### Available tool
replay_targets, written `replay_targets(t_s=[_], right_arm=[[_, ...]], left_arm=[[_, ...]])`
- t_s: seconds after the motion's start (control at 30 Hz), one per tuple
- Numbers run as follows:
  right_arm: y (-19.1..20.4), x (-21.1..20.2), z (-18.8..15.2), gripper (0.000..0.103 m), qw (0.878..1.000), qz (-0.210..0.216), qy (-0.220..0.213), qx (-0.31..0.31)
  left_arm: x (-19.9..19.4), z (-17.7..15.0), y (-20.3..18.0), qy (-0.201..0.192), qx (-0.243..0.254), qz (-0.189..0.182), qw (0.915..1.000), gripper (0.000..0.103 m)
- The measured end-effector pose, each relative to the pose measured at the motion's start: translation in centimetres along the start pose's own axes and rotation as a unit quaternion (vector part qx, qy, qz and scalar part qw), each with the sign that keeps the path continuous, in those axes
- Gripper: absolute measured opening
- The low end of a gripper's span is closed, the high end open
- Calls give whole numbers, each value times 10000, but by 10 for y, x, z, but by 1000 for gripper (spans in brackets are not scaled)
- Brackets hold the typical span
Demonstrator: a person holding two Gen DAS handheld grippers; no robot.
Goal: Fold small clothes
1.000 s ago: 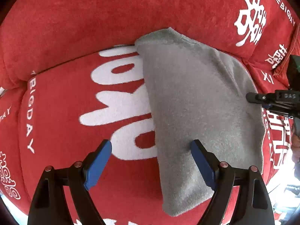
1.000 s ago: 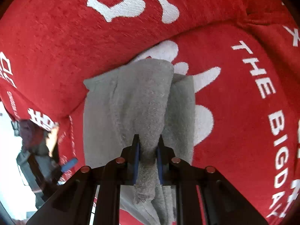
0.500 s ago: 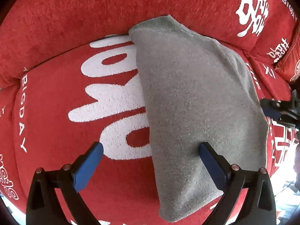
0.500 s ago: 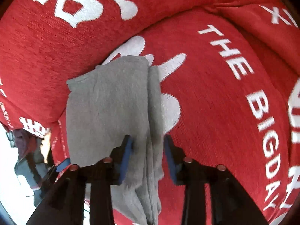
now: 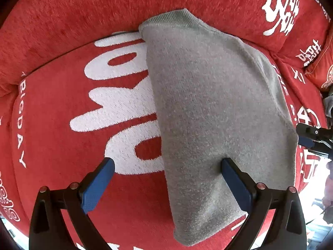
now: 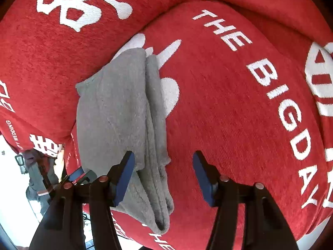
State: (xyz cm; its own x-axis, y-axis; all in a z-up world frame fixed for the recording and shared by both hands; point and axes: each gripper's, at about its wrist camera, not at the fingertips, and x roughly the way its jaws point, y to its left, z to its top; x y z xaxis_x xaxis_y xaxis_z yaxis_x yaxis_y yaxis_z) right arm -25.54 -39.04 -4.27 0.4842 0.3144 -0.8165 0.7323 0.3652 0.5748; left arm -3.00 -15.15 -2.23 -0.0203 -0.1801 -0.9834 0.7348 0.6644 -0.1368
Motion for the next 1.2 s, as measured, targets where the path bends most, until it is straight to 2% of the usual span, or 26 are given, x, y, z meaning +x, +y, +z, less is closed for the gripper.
replay_targets(t_s=[0.2,0.3,0.57,0.8,1.03,1.2], right_arm=[[3,7,0,76,9999,18,120,-38],[0,7,3,76,9999,67,115,11],[1,8,12,76,9998,178,102,-61],[2,12,24,76,9996,281,43,-62],[-3,29,50,76,9981,605,114,67],[-4,32,59,78,9955,928,161,61]], left_arm=[[2,1,8,144,-277,-422,9986,102],[-1,3,14,95,-352,-651,9972,102],[1,7,12,97,-269,-640,9975,102],[6,12,11,149,-381,-895,9951,102],[10,16,4,171,-271,-1017,9943,102],[17,21,3,221,-320,-1241,9915,102]])
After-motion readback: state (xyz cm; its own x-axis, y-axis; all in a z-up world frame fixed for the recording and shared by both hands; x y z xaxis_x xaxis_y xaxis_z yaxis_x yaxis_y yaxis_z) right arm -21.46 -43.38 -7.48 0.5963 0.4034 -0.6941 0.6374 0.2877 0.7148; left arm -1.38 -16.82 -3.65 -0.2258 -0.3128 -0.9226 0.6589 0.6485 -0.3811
